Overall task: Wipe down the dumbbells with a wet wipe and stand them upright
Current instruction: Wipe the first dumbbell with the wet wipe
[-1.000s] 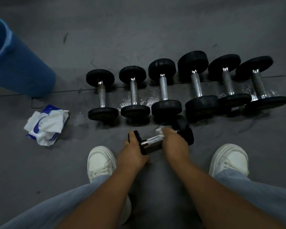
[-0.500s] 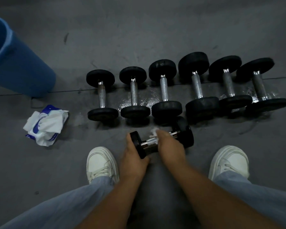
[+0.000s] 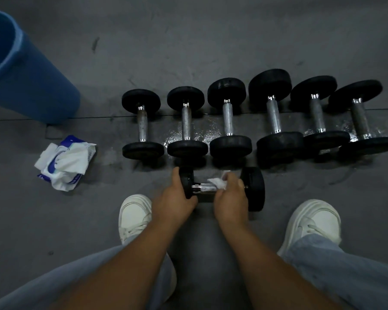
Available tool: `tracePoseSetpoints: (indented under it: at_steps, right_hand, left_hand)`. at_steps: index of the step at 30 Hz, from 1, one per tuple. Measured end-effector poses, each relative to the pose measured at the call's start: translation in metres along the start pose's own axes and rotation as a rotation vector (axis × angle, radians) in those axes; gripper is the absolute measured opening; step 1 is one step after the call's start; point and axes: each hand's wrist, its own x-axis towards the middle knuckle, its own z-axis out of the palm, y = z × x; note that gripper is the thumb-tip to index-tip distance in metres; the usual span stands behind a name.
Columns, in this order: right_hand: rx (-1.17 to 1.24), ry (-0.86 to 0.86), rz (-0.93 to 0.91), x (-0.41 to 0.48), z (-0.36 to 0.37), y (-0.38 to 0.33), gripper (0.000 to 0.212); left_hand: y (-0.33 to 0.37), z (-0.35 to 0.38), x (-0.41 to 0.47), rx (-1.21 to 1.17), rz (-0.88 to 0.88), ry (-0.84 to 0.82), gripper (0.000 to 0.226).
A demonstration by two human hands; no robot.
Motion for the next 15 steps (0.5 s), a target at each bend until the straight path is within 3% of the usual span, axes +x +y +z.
tracePoseSetpoints:
  at_steps: [4, 7, 10, 11, 14, 15]
  right_hand:
    - [-0.071, -0.313, -0.311, -0.004, 0.014, -0.008, 0.017]
    - [-0.049, -0.157, -0.220, 0.011, 0.005, 0.001, 0.018]
    - [-0.115, -0.360, -0.297, 0.008, 0.004, -0.007, 0.020]
    - [-0.160, -0.355, -0.315, 0.007, 0.002, -0.010, 0.020]
    - [-0.163, -0.131, -0.269, 0.019, -0.002, -0.008, 0.014]
    - [-0.202, -0.174, -0.320, 0.020, -0.002, -0.007, 0.013]
  left_hand:
    - [-0.006, 0.012, -0.005, 0.059, 0.109, -0.039, 0.110]
    - [-0.010, 0.013, -0.003, 0.067, 0.126, -0.029, 0.108]
    - [-0.010, 0.012, -0.001, 0.039, 0.122, -0.029, 0.104]
    - [-0.009, 0.011, 0.001, 0.041, 0.122, -0.031, 0.103]
    - [-0.011, 0.012, 0.005, 0.076, 0.126, -0.020, 0.102]
    - [-0.010, 0.013, 0.006, 0.072, 0.125, -0.015, 0.103]
